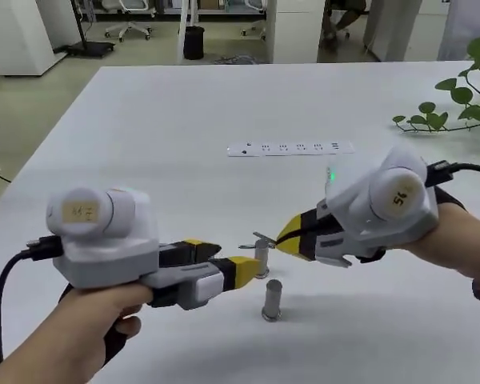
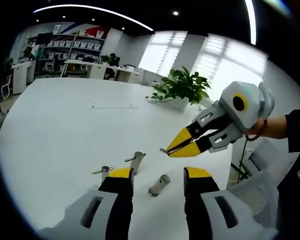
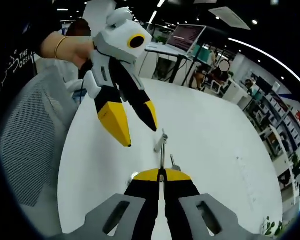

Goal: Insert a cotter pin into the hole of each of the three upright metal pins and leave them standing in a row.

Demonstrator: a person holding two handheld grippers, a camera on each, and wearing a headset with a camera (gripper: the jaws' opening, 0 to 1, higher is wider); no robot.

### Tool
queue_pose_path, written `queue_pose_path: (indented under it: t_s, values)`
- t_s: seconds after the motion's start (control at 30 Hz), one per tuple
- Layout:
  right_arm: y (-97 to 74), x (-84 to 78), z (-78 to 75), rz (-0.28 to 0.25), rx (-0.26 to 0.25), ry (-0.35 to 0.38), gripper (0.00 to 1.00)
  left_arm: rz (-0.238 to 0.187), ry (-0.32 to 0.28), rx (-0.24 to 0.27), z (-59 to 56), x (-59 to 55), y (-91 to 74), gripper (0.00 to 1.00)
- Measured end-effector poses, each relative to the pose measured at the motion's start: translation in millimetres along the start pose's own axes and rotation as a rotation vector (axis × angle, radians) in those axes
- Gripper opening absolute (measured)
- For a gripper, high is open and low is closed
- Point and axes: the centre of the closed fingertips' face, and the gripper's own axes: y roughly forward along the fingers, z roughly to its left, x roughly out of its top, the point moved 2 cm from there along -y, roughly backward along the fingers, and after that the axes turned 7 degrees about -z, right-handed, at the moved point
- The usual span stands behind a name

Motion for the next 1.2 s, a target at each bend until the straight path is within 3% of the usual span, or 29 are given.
queue_pose_path:
  t_s: [0.37, 0.8, 1.2]
  values:
    - [3.6, 9.8, 18.8, -0.016, 0.067, -0.121, 0.00, 0.019, -0.066, -0.040, -8.0, -3.0, 0.1, 0.16]
    - [5.5, 17.1, 28.6, -0.021, 0.100, -0.202, 0.00, 0.032, -0.084, -0.063, -11.9, -5.9, 1.3, 0.07]
    - [7.7, 20.5, 31.3, -0.022, 0.104, -0.219, 0.00, 0.045, -0.070, -0.065, -14.4, -10.6, 1.2, 0.00]
